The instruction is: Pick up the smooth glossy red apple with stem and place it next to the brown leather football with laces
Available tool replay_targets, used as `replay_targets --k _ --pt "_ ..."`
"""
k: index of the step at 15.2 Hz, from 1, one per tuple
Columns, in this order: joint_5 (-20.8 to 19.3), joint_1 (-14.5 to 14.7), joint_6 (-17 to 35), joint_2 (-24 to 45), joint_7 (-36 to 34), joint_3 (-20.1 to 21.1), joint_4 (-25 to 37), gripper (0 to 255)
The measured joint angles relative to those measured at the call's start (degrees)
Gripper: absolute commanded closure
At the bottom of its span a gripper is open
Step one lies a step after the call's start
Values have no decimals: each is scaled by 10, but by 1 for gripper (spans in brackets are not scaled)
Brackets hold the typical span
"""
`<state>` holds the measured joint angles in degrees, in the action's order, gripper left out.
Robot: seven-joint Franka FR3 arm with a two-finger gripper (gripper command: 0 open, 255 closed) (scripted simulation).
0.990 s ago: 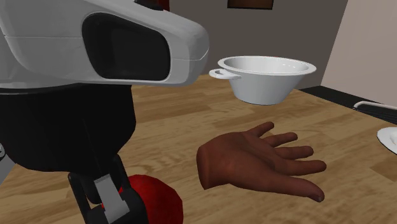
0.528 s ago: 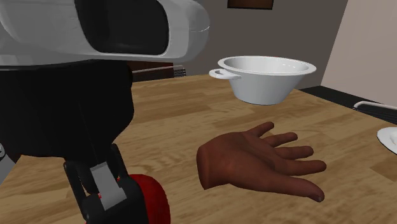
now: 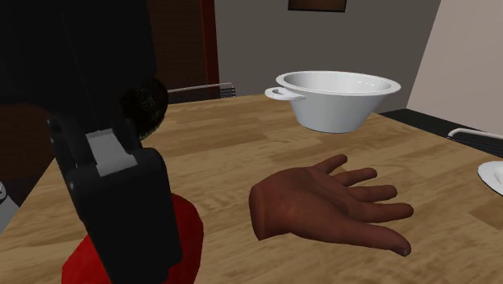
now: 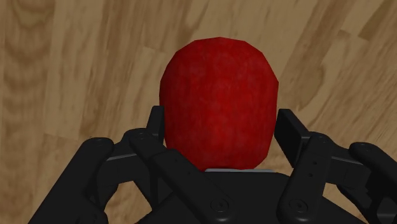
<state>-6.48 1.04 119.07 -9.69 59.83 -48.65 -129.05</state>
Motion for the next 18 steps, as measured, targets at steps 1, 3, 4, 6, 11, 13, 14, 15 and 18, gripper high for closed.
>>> replay_targets --k 1,3,4,6,11,13,14,15,18 --pt "-3 -1 -8 -5 -2 2 4 255" --pt "-9 -2 -25 -14 -7 6 15 255" --pt "-10 -2 -32 -16 -9 7 20 255" --pt "-14 -3 -48 -23 -12 11 31 255" --pt "-22 -5 -87 -39 -20 20 57 255" --pt "-24 -5 -106 -44 -23 25 71 255" --pt "-25 -5 -112 -47 -24 26 76 255" --pt "-26 -5 -119 -49 -25 28 81 255" --pt "-27 -5 -143 -54 -28 33 100 255"
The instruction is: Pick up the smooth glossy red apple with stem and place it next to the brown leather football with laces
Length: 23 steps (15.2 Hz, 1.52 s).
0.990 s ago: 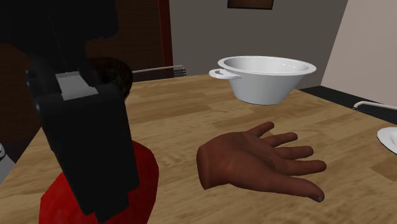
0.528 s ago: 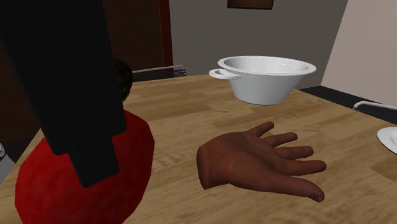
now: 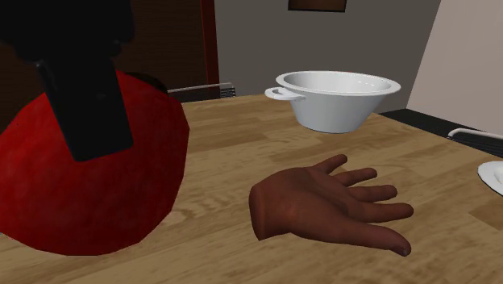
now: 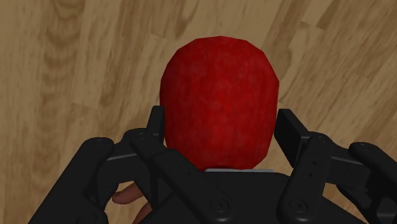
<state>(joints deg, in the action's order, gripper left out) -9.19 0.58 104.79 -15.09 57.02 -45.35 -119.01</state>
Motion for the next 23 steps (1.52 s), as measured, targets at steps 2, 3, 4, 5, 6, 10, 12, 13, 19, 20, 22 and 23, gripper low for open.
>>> replay_targets --k 2,3,4,5,6,10,12,13,19,20,22,23 --pt "-1 0 -15 -3 -2 3 12 255" --pt "1 1 -24 -2 -1 4 22 255" --pt "0 1 -31 -3 0 4 29 255" --pt "-1 1 -40 -5 -1 6 36 255" --pt "0 1 -48 -5 -1 7 44 255" --pt "2 3 -78 -4 0 10 75 255" --pt "3 4 -93 -5 -2 13 88 255" --pt "3 4 -100 -5 -2 14 95 255" --pt "-5 5 -138 -28 -23 36 112 255" --pt "-11 5 -140 -45 -40 51 98 255" --pt "-21 2 -142 -79 -73 80 67 255" --pt "-26 1 -146 -99 -91 97 51 255"
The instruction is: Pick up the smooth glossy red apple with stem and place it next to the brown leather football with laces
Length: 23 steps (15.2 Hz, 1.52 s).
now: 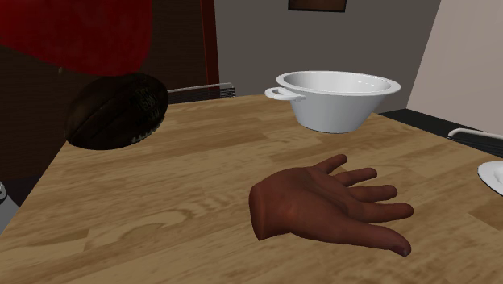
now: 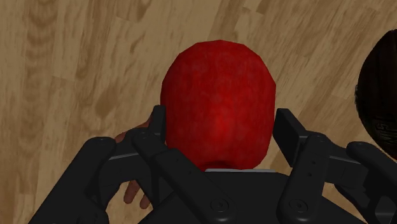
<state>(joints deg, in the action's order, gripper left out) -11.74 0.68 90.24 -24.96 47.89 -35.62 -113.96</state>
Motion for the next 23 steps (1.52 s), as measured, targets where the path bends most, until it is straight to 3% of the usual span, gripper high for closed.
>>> replay_targets --k 5,12,23 --pt "-3 -5 -6 -77 -79 73 -76 255" --pt "26 4 -12 -140 -173 158 -144 255" --pt "17 -2 61 -158 -181 153 -236 255"
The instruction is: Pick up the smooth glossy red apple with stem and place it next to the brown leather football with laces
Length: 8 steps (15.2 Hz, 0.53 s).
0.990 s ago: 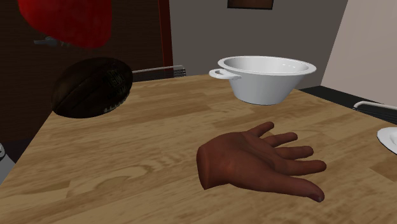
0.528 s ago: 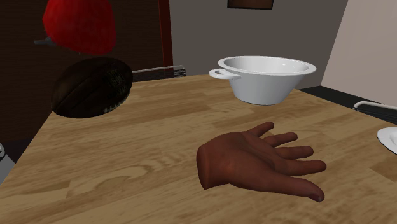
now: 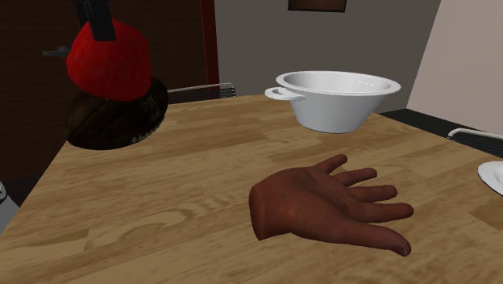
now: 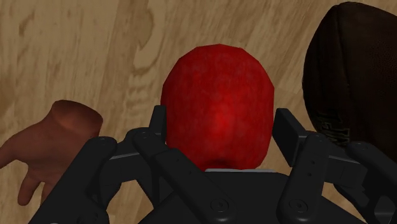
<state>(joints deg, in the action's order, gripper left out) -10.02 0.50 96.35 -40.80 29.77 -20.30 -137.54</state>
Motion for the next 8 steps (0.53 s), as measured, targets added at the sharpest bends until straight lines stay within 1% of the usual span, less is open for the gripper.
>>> replay_targets --k 8 --pt "-9 -4 61 0 0 -11 -60 255"
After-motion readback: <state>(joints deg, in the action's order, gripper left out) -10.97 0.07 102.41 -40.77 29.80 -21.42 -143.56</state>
